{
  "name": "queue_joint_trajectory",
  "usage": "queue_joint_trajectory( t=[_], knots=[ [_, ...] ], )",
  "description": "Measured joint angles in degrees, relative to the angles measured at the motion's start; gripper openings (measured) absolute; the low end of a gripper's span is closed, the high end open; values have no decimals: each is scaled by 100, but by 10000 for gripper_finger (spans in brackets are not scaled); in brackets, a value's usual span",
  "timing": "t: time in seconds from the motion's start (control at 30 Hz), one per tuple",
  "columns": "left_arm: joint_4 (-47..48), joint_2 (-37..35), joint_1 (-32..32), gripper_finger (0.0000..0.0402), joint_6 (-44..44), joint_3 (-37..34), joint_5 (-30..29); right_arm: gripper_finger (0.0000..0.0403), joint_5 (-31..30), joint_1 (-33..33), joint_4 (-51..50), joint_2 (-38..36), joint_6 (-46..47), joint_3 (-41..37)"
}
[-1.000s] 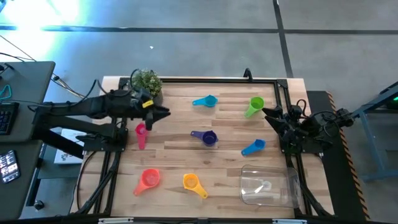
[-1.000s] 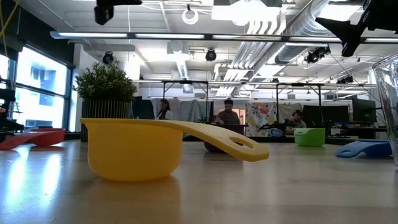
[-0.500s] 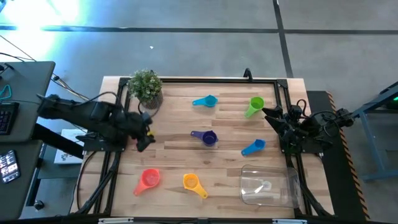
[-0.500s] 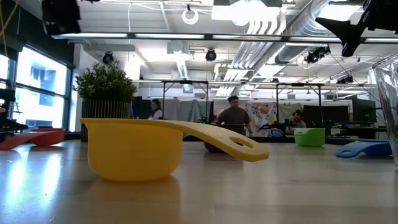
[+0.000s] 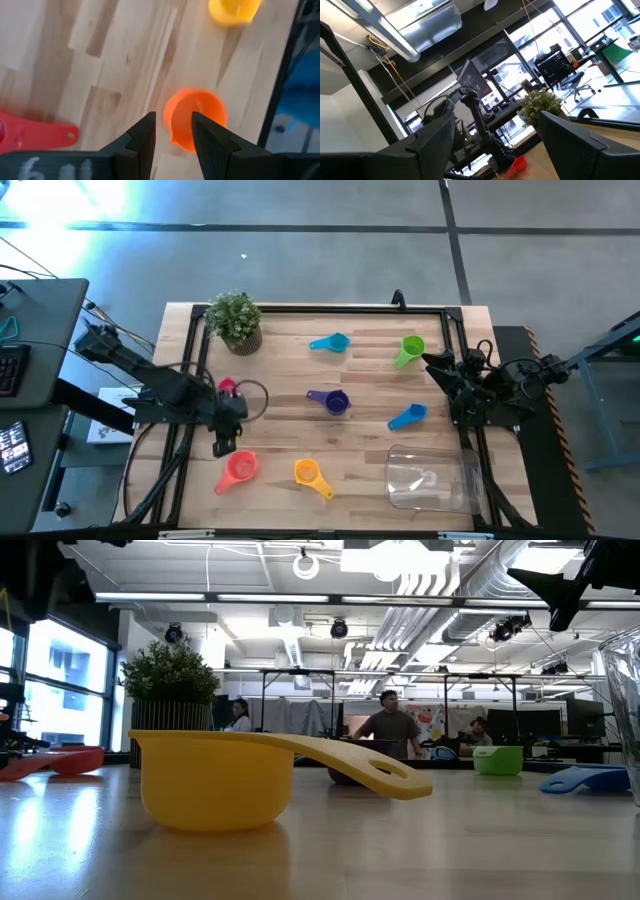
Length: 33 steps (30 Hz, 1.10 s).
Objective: Nest measuring cups in basket
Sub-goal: Move the orange measuring cup to the middle left of the table
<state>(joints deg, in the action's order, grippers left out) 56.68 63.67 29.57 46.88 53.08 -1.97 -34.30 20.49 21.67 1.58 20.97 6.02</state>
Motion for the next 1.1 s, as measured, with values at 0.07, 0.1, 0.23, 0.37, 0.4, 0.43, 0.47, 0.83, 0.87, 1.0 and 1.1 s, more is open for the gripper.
queue_joint_trajectory(
  t=[0.07, 0.1, 0.23, 0.37, 0.4, 0.43, 0.47, 0.83, 0.87, 1.0, 1.1],
  knots=[
    [-27, 192, 164, 115, 7, -1, -1, 279, 0, 0, 0, 0, 0, 0],
    [-47, 282, 232, 115, 10, -2, -3, 279, -1, 1, 0, 0, 0, 0],
    [-89, 645, 448, 115, 109, -2, -19, 279, 0, 2, 0, -1, 0, 0],
    [-89, 1000, 546, 115, 160, -2, -31, 280, 0, 1, -2, 0, 0, 0],
    [-93, 1073, 555, 115, 179, -2, -36, 279, 0, 2, -2, 0, 0, 0],
    [-91, 1150, 566, 115, 204, -2, -40, 279, 0, 2, -2, 0, 0, 2],
    [-94, 1223, 581, 115, 207, -2, -40, 279, 0, 2, -2, 0, 0, 0],
    [-415, 1725, 612, 115, 249, -2, -40, 279, 4, 1, -3, 0, 41, 0],
    [-447, 1762, 612, 115, 249, -2, -40, 279, 14, 2, -4, -2, 109, 0],
    [-433, 1927, 612, 115, 246, -2, -37, 279, 26, 0, -4, 0, 262, 0],
    [-451, 2045, 612, 115, 246, -2, -18, 279, 27, 0, -7, 0, 260, 1]
  ],
)
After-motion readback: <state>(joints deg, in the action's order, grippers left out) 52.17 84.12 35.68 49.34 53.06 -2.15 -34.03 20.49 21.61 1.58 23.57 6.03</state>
